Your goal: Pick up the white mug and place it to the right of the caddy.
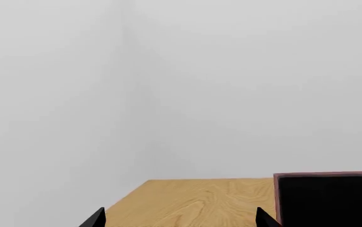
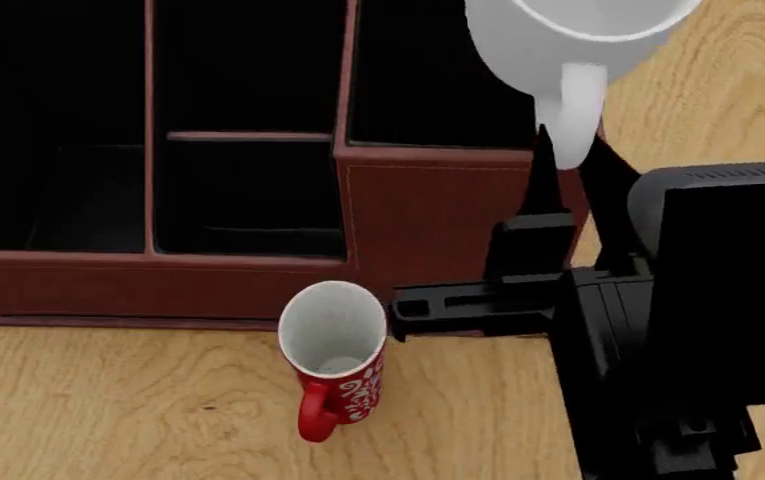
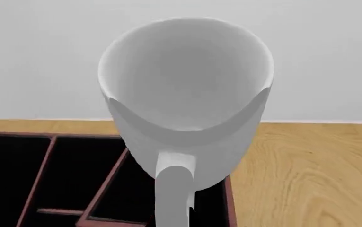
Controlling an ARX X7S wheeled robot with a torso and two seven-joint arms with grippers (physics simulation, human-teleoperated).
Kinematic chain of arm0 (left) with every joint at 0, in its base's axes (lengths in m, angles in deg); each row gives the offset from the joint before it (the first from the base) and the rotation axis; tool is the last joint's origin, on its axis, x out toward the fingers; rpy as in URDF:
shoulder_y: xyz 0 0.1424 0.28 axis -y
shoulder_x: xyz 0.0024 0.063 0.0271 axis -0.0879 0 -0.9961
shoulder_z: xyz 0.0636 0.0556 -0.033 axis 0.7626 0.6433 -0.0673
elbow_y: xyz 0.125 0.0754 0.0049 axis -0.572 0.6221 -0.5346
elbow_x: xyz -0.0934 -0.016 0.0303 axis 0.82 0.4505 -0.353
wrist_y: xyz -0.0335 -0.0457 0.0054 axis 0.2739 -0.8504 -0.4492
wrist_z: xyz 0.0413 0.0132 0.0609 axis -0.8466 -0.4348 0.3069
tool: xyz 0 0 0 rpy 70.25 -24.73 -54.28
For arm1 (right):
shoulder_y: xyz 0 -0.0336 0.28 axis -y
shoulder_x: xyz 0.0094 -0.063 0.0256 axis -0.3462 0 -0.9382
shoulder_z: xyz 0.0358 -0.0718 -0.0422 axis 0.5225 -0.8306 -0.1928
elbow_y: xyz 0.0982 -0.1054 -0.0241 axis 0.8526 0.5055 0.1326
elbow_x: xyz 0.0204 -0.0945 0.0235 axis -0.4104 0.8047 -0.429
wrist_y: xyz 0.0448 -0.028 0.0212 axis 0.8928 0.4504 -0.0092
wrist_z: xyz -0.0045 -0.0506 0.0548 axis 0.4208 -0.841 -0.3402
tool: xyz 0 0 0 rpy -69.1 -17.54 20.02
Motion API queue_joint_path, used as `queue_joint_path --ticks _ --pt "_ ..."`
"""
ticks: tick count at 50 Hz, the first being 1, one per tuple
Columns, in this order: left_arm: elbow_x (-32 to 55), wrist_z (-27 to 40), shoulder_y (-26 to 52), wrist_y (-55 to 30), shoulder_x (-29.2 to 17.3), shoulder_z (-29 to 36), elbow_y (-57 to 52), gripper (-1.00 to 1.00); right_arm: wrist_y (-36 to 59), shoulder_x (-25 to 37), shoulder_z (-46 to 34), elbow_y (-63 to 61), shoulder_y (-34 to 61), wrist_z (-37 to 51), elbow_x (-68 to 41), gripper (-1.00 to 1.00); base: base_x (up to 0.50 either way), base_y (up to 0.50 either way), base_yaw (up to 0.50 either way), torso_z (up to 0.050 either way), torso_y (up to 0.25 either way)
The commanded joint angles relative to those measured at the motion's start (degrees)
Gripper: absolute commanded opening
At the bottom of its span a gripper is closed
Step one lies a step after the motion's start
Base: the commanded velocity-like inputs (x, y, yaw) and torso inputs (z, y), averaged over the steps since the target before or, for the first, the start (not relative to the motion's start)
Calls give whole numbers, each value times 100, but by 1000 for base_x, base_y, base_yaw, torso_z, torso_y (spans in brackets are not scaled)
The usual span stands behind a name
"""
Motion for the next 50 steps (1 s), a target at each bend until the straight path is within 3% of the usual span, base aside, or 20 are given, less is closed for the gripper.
queue_joint_path --ticks 1,37,50 --pt "16 -18 247 -51 -20 219 30 100 -105 315 305 51 -160 74 77 -100 0 0 0 0 10" --pt "-8 -90 494 -127 56 447 66 100 -156 914 583 255 -475 323 -19 -100 0 0 0 0 1" --pt "-56 -104 521 -143 115 522 69 100 -124 818 464 510 -595 268 143 -100 0 0 0 0 1"
